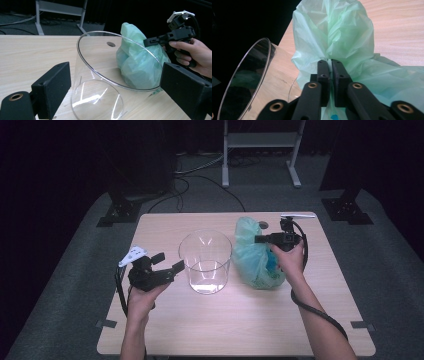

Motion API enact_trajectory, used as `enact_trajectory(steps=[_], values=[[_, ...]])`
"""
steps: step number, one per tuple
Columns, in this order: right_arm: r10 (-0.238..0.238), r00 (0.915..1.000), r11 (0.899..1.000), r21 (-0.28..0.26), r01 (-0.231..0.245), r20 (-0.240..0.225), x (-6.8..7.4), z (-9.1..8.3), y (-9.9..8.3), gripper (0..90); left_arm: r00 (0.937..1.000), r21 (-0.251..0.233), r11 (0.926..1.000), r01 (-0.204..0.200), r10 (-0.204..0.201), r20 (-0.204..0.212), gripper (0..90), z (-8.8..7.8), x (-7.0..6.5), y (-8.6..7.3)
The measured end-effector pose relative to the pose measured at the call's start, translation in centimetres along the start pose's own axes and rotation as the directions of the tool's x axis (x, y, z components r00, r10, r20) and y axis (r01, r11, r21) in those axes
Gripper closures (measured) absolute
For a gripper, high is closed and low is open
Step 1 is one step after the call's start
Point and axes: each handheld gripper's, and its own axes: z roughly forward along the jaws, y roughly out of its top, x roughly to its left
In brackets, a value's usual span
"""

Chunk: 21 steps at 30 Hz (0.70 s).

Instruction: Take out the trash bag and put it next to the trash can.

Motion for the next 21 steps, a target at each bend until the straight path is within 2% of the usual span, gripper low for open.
enact_trajectory(steps=[6,10,21], values=[[-0.023,0.9997,0.999,-0.025,0.023,0.007,0.1,-0.8,0.0,69.9,1.0000,0.000,1.0000,0.001,-0.001,0.001,9.0,0.1,-0.1,0.0],[-0.046,0.9988,0.998,-0.041,0.046,0.015,0.2,-1.4,0.1,63.3,1.0000,0.002,1.0000,-0.001,0.001,0.001,9.0,0.1,-0.1,0.0],[-0.091,0.9957,0.992,-0.091,0.092,0.015,0.8,-2.7,0.5,50.1,1.0000,0.003,1.0000,-0.003,0.003,0.000,9.0,0.2,-0.1,0.0]])
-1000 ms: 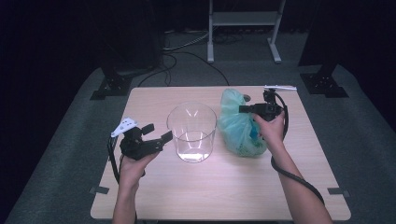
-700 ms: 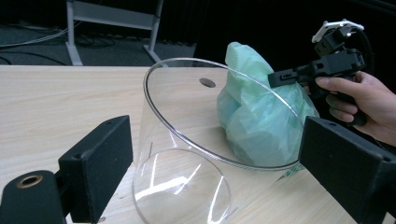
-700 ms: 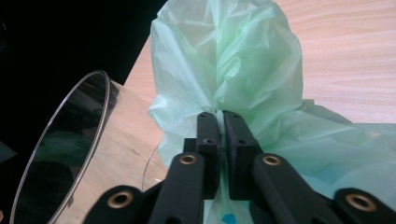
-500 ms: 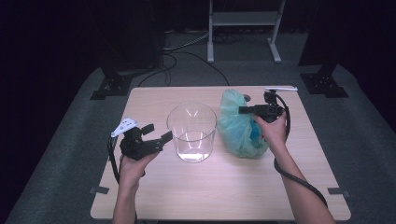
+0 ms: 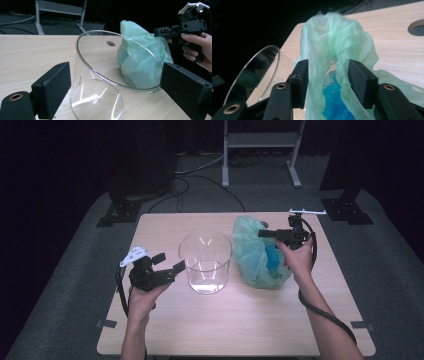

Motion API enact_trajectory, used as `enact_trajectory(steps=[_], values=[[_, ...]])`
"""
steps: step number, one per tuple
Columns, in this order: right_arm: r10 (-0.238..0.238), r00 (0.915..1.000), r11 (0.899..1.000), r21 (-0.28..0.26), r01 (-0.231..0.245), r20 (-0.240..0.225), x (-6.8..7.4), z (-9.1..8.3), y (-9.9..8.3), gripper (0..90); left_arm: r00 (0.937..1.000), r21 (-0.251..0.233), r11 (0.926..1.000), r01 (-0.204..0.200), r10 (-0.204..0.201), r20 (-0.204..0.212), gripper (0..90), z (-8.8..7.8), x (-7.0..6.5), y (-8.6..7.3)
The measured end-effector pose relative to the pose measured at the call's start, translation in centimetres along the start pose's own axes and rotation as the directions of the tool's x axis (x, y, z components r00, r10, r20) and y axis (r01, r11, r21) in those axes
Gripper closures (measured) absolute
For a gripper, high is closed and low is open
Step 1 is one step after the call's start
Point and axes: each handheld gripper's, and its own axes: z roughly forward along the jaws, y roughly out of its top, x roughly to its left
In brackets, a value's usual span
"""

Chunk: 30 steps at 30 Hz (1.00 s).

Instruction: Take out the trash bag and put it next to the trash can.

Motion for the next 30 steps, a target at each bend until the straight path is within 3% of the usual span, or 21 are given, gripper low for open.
enact_trajectory(steps=[10,30], values=[[-0.024,0.9995,0.997,-0.076,0.022,-0.021,0.4,-1.6,0.5,45.0,1.0000,0.003,1.0000,0.000,0.000,0.001,9.0,0.1,0.0,0.0],[0.000,0.9989,0.995,-0.099,-0.005,-0.048,-1.1,-4.3,-1.1,43.3,0.9999,0.005,1.0000,0.000,0.000,0.014,9.0,0.3,-0.3,0.0]])
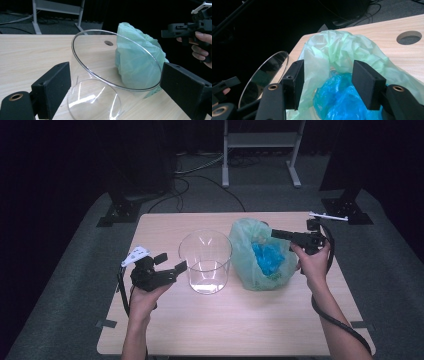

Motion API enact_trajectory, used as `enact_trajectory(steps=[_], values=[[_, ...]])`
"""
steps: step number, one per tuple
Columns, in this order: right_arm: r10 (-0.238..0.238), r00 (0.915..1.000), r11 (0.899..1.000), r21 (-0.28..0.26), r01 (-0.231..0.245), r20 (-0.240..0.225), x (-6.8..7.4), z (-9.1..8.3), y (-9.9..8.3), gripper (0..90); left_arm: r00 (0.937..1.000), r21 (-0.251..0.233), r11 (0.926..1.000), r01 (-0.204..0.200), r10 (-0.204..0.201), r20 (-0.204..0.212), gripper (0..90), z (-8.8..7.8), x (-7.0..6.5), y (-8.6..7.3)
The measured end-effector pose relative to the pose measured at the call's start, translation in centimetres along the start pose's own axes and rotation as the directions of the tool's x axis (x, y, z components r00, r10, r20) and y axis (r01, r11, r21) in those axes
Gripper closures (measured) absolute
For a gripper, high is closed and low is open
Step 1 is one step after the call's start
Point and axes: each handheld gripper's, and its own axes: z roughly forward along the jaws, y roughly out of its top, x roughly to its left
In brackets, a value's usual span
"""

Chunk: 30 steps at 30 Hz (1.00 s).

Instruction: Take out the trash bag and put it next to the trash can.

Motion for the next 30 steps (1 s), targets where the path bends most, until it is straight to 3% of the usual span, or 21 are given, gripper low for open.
enact_trajectory(steps=[30], values=[[0.023,0.9991,0.999,0.028,-0.024,0.036,-3.5,-2.7,-3.9,42.9,1.0000,0.005,1.0000,0.007,-0.007,-0.005,9.0,0.1,0.1,-0.1]])
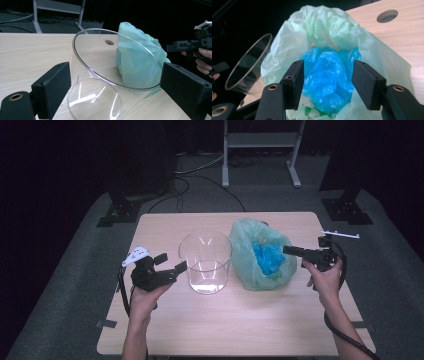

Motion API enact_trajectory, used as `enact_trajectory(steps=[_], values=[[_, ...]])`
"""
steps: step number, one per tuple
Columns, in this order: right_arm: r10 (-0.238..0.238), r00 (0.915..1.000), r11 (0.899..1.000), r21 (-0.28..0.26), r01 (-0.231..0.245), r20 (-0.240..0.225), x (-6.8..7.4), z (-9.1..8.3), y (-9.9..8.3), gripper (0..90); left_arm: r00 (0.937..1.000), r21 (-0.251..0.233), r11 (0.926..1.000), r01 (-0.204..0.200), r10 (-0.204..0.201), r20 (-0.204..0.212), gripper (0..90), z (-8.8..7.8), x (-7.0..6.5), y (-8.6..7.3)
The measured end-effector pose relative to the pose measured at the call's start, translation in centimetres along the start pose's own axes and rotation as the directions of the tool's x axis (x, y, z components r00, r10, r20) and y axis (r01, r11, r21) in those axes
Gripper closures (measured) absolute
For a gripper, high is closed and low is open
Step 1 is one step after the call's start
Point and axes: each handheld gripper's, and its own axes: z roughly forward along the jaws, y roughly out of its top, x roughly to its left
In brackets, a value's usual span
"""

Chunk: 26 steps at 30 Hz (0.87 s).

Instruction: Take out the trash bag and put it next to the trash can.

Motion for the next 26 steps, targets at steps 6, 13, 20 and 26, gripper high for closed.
enact_trajectory(steps=[6,13,20,26], values=[[-0.004,1.0000,1.000,-0.005,0.004,-0.005,-0.5,-0.7,-1.0,42.7,1.0000,-0.002,1.0000,0.000,0.000,-0.001,9.0,0.0,0.0,0.0],[-0.005,1.0000,1.000,-0.006,0.005,-0.001,-1.0,-1.5,-2.0,42.6,1.0000,0.003,1.0000,-0.003,0.003,0.002,9.0,0.1,0.0,0.0],[-0.009,0.9999,1.000,-0.005,0.009,0.010,-1.5,-2.4,-3.1,42.5,1.0000,0.002,1.0000,-0.005,0.005,0.002,9.0,0.1,-0.1,0.0],[-0.010,0.9998,1.000,-0.022,0.011,0.016,-1.8,-3.1,-4.5,42.3,1.0000,0.001,1.0000,-0.007,0.007,0.002,9.0,0.1,-0.1,0.0]])
